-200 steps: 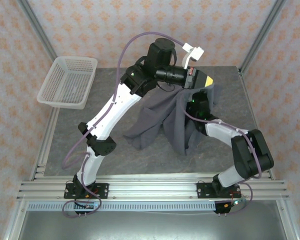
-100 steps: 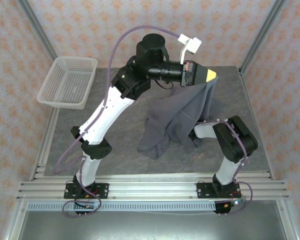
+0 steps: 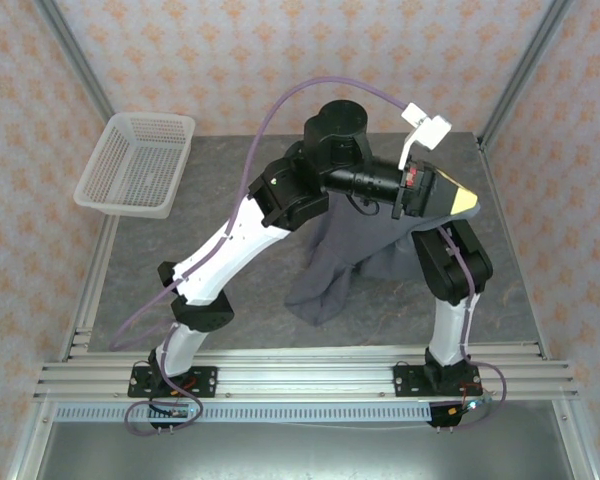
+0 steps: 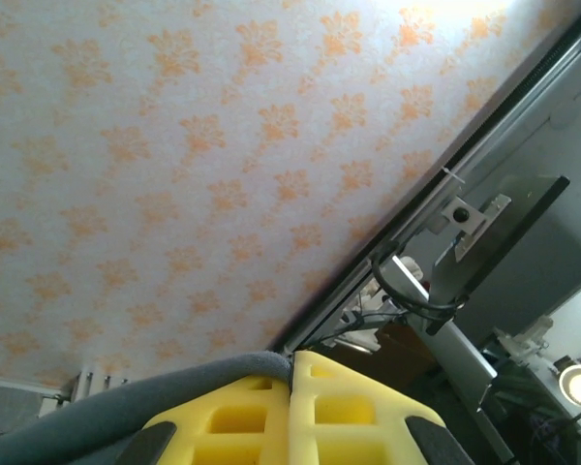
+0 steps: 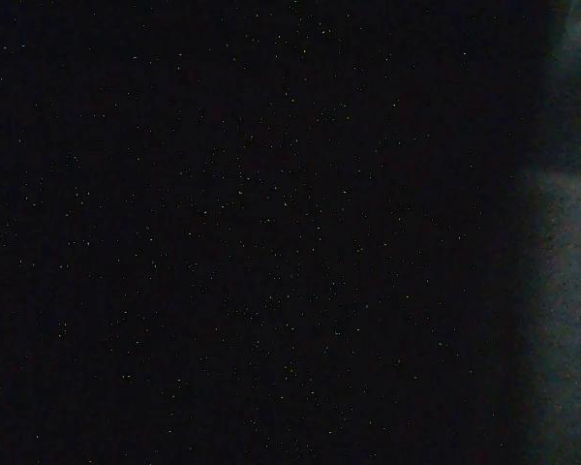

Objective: Fold the inside-out t-shirt

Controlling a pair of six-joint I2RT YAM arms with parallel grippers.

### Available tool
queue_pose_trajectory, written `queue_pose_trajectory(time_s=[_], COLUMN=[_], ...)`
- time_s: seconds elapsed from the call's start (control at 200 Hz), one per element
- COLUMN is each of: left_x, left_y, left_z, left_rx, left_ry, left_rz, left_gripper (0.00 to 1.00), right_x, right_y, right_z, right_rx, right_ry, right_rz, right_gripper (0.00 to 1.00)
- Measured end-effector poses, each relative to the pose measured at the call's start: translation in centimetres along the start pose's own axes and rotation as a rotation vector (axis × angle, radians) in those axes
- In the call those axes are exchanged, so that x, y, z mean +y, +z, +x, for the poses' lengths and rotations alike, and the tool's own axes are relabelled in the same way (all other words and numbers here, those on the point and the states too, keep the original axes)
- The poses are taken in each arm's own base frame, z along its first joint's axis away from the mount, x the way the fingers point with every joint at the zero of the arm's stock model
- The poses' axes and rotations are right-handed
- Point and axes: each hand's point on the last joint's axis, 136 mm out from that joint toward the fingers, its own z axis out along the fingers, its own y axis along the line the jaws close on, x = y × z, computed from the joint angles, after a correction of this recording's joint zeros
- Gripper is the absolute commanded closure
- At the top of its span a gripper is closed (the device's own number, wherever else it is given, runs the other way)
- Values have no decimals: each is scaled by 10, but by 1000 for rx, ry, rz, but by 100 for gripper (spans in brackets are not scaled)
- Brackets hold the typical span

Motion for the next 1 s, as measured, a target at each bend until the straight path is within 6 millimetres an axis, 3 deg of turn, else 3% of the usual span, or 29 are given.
queue_pose_trajectory(time_s=[0.19, 0.25, 0.28, 0.3, 0.485, 0.545, 0.6, 0.64, 0.691, 0.716, 0.791, 0.856, 0.936, 1.001], left_x=[10, 12, 13, 14, 17, 13, 9, 6, 4, 4, 11, 29, 68, 113], left_y=[-2, -2, -3, -3, -17, -23, -31, -36, -42, -46, -57, -69, -91, -122], left_z=[11, 14, 16, 17, 23, 22, 19, 16, 14, 12, 7, 0, -11, -19], left_rx=[40, 52, 58, 63, 94, 94, 89, 82, 74, 69, 56, 34, -3, -37], left_ry=[44, 61, 74, 83, 185, 218, 250, 271, 293, 299, 305, 289, 231, 151], left_rz=[-44, -50, -55, -61, -142, -162, -186, -206, -231, -251, -311, -397, -541, -698], left_gripper=[100, 100, 100, 100, 100, 100, 100, 100, 100, 100, 100, 100, 100, 100], right_x=[-12, -16, -19, -21, -45, -50, -53, -55, -51, -50, -45, -42, -42, -43], right_y=[-10, -15, -18, -20, -37, -38, -37, -35, -33, -32, -31, -34, -38, -45], right_z=[3, 4, 5, 4, 13, 17, 19, 22, 25, 27, 29, 32, 37, 46], right_rx=[28, 45, 56, 60, 137, 163, 175, 178, 176, 176, 164, 158, 164, 180], right_ry=[-118, -158, -179, -196, -300, -333, -373, -400, -413, -416, -405, -384, -368, -359], right_rz=[122, 174, 200, 218, 367, 403, 449, 474, 469, 465, 435, 406, 371, 346], right_gripper=[51, 22, 15, 1, 0, 10, 30, 50, 88, 100, 100, 100, 100, 100])
